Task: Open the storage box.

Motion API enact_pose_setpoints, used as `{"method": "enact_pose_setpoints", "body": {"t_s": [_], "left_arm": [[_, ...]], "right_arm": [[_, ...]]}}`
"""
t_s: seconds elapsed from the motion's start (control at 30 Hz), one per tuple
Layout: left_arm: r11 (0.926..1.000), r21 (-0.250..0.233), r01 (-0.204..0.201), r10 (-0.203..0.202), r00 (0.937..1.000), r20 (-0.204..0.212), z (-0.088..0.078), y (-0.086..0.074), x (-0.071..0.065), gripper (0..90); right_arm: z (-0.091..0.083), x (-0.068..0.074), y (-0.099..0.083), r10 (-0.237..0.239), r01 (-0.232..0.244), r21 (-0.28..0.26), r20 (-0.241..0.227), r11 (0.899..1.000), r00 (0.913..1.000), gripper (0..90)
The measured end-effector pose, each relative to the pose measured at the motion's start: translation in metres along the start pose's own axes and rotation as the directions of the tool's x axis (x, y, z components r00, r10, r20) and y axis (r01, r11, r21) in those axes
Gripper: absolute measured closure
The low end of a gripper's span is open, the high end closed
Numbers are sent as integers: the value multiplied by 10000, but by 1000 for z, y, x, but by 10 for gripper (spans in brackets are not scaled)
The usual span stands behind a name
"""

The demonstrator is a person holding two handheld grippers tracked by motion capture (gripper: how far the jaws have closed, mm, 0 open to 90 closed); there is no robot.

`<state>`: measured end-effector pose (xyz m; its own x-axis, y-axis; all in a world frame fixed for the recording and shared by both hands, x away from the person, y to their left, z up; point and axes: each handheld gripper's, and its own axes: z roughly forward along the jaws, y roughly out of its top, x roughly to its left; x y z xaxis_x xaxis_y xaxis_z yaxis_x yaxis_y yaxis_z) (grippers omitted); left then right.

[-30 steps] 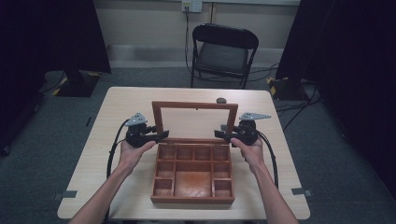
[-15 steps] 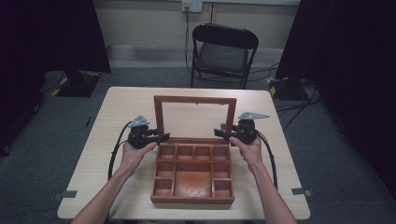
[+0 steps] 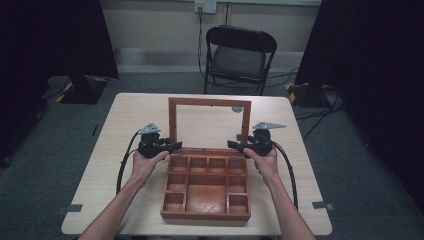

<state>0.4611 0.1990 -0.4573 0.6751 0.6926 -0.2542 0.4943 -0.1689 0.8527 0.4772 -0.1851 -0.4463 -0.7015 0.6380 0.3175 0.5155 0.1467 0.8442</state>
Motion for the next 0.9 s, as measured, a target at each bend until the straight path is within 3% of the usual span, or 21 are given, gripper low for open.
{"method": "enact_pose_setpoints", "body": {"t_s": [0.13,0.27,0.4,0.6,0.9], "left_arm": [[9999,-20,172,-172,9998,95,1,-1,2,568],[9997,-14,237,-237,9997,106,1,-1,4,570],[9998,67,213,-214,9997,75,1,0,4,566],[9998,172,141,-141,9999,-39,3,2,4,548],[9982,92,594,-593,9982,-121,5,0,11,553]], "right_arm": [[2,0,0,166,-165,-61,144,9998,9998,363],[3,-4,-1,335,-330,-162,302,9993,9990,433],[4,-4,-1,315,-309,-124,549,9994,9980,447],[8,-4,-1,441,-435,-90,794,9990,9959,408],[14,-8,-4,669,-678,73,821,9977,9944,356]]}}
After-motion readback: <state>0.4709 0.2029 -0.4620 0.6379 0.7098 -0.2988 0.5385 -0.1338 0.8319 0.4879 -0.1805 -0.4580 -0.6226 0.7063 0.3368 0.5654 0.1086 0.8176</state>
